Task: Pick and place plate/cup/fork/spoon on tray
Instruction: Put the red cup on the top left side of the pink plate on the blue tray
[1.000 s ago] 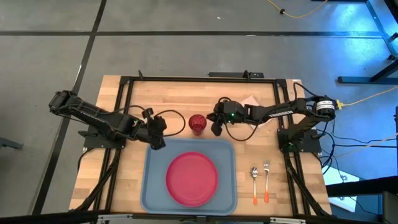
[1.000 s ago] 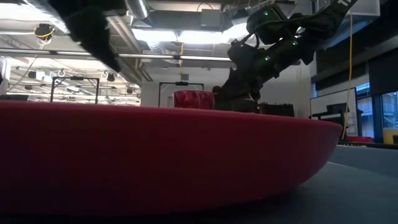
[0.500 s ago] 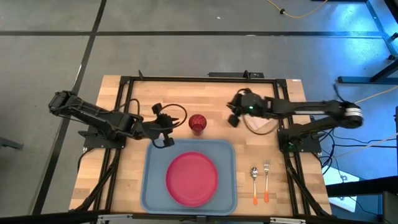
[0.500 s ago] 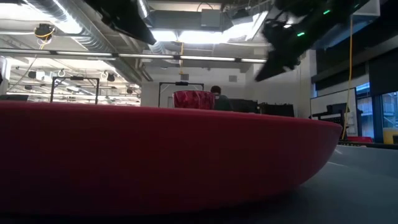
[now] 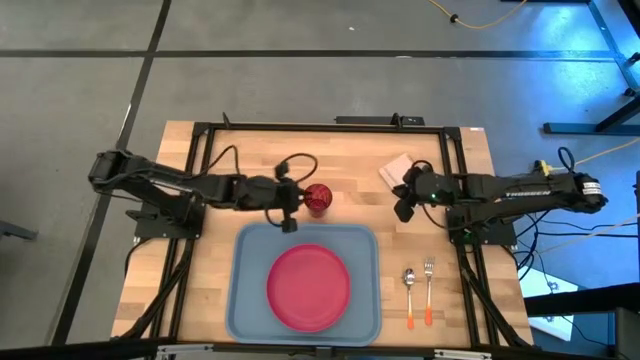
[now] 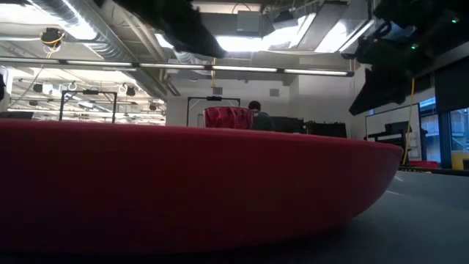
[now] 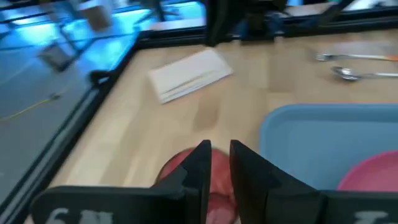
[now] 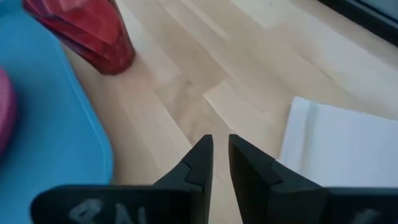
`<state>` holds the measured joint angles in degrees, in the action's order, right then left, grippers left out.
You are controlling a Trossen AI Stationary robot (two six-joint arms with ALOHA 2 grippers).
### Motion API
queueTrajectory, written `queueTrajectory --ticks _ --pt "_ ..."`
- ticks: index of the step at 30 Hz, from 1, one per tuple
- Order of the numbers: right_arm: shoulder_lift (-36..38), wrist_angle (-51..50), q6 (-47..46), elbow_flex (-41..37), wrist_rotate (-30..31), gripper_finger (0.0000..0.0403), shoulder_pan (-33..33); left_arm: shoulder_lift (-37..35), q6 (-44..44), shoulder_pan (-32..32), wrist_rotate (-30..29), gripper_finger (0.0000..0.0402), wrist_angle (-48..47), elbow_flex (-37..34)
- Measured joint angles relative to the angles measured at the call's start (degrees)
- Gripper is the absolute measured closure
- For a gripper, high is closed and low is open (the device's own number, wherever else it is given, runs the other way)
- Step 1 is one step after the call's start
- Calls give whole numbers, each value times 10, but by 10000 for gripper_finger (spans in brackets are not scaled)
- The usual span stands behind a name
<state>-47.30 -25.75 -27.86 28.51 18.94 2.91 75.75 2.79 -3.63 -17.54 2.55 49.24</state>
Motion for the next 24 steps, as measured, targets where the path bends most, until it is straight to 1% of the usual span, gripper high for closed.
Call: queueTrajectory --ticks 2,4,9,11,13,15,21,24 --pt "14 14 -10 -12 0 346 -4 21 16 19 39 344 4 20" --pt "25 16 -19 -21 0 346 -8 38 28 30 58 335 -3 46" --pt "36 18 -18 -26 0 346 -14 59 52 37 68 306 -61 96" --pt "36 17 -18 -26 0 346 -14 65 53 37 68 295 -72 99" --pt "36 16 -13 -26 5 346 -14 75 53 37 81 288 -85 99" --pt "36 16 -10 -26 9 346 -14 84 68 37 97 286 -101 99" --pt "36 16 -4 -26 10 346 -14 104 105 27 105 285 -135 99" --pt "36 16 -4 -26 9 346 -14 105 114 27 128 285 -149 99"
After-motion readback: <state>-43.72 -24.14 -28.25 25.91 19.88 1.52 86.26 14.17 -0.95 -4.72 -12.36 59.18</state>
